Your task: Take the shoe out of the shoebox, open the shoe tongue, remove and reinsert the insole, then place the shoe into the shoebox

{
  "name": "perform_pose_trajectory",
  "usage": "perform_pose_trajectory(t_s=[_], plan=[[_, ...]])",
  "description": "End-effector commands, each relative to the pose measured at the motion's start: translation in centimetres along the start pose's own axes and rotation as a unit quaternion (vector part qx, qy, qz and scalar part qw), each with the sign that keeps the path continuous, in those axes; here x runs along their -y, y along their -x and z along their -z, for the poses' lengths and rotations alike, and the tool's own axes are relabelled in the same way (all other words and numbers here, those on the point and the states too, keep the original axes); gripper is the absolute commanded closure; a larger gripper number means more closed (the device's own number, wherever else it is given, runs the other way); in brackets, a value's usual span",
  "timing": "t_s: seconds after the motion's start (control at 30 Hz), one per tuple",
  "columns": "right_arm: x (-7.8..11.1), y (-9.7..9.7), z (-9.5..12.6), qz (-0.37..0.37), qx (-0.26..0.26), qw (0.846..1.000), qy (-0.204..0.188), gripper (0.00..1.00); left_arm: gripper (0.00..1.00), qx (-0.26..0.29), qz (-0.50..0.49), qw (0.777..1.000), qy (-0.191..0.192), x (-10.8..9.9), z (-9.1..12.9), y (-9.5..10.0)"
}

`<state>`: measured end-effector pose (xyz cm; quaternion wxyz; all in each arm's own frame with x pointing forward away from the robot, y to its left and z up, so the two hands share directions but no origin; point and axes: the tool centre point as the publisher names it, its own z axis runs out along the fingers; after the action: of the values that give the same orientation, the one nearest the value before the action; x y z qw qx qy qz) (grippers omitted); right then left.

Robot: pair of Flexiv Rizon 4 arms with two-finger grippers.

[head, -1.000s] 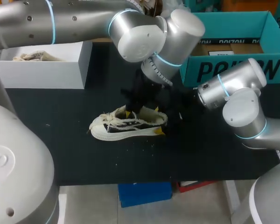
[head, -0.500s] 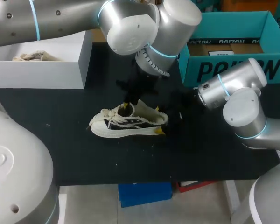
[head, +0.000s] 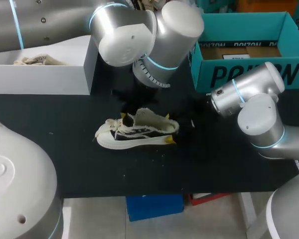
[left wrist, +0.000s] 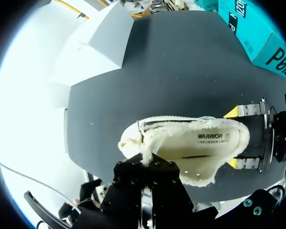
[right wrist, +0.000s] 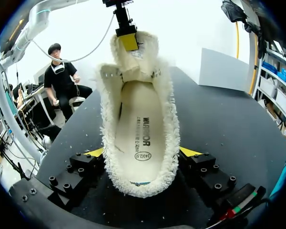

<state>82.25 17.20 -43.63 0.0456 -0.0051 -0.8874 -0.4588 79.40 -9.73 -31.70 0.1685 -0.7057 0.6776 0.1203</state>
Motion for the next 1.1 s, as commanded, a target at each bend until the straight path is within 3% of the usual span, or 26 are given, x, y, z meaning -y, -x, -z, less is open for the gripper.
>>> perform_pose_trajectory(t_s=[0.03,0.3,0.33,0.4,0.43,0.77,1.1], plan=[[0.2,0.1,-0.4,-0.001,0.001,1.000,-0.001,1.00,1.00,-0.013,0.002,1.000,-0.005,-0.8,-0.4,1.4],[0.2,0.1,-0.4,-0.001,0.001,1.000,-0.001,1.00,0.98,-0.013,0.007,1.000,0.023,-2.0,-2.6,2.8],[0.2,0.1,-0.4,-0.001,0.001,1.000,-0.001,1.00,0.76,-0.013,0.007,1.000,0.025,-2.1,-2.8,3.0],[0.2,0.1,-0.4,-0.001,0.001,1.000,-0.001,1.00,0.50,-0.011,0.009,0.999,0.030,-2.3,-3.2,3.4],[0.2,0.1,-0.4,-0.001,0.001,1.000,-0.001,1.00,0.02,-0.011,0.011,0.999,0.033,-2.4,-3.4,3.6],[0.2,0.1,-0.4,-0.001,0.001,1.000,-0.001,1.00,0.00,-0.013,0.034,0.998,0.044,-2.9,-4.5,6.1],[0.2,0.1,-0.4,-0.001,0.001,1.000,-0.001,1.00,0.00,-0.010,0.043,0.997,0.060,-3.7,-6.1,6.8]])
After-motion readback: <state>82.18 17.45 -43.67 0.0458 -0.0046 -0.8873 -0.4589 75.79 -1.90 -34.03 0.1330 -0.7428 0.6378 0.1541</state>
